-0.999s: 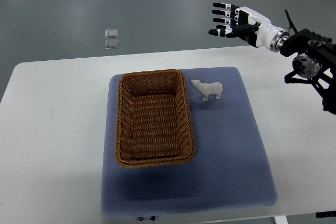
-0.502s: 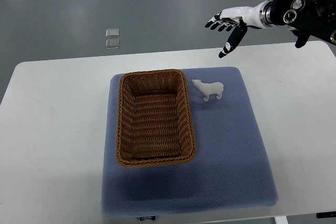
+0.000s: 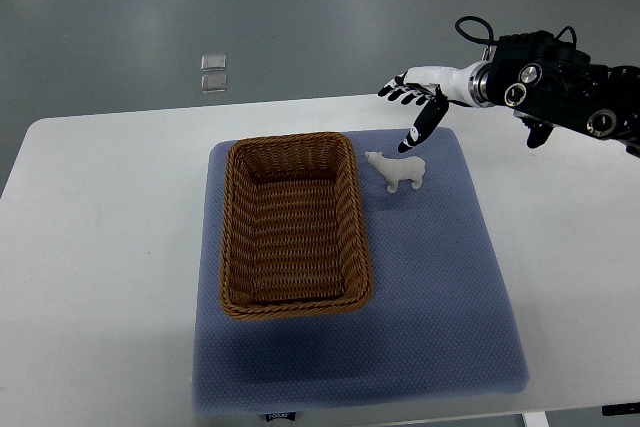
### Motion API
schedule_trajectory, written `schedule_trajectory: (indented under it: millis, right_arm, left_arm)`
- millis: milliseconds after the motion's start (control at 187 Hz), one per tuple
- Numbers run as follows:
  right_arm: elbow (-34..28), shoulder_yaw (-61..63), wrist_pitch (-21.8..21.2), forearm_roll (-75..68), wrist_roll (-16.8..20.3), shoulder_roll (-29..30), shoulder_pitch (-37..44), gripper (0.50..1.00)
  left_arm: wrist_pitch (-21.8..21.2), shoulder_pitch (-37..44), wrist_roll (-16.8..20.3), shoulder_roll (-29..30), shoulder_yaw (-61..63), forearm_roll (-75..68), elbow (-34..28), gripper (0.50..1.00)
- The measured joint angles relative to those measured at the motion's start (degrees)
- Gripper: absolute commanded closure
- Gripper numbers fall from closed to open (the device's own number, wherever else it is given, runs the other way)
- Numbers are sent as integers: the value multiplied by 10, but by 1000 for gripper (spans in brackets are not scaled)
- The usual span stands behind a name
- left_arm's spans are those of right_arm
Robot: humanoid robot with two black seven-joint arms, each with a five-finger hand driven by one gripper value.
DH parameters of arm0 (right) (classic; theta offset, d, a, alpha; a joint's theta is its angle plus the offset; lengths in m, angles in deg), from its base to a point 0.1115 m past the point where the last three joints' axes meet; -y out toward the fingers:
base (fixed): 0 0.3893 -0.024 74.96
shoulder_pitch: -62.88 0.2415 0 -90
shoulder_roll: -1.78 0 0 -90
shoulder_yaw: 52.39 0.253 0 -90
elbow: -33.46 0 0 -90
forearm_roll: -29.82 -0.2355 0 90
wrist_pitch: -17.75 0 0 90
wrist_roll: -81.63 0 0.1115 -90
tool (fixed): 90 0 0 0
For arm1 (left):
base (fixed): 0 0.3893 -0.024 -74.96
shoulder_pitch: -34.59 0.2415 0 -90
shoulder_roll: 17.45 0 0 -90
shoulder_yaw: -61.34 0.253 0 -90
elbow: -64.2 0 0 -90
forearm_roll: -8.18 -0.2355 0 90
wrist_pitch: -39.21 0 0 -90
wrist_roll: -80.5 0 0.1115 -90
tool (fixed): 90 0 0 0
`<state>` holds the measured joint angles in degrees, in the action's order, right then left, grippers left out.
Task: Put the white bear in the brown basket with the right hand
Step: 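Lower the right hand onto the white bear and close its fingers around it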
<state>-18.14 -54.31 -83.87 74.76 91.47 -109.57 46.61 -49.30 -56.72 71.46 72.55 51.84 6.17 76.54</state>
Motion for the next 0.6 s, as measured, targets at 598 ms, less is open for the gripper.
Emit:
schedule_trajectory:
  millis: [598]
  right_arm:
    - [0, -1, 11, 24, -1, 20, -41, 611]
  left_arm:
    - [0, 0, 0, 0, -2, 0, 0, 500]
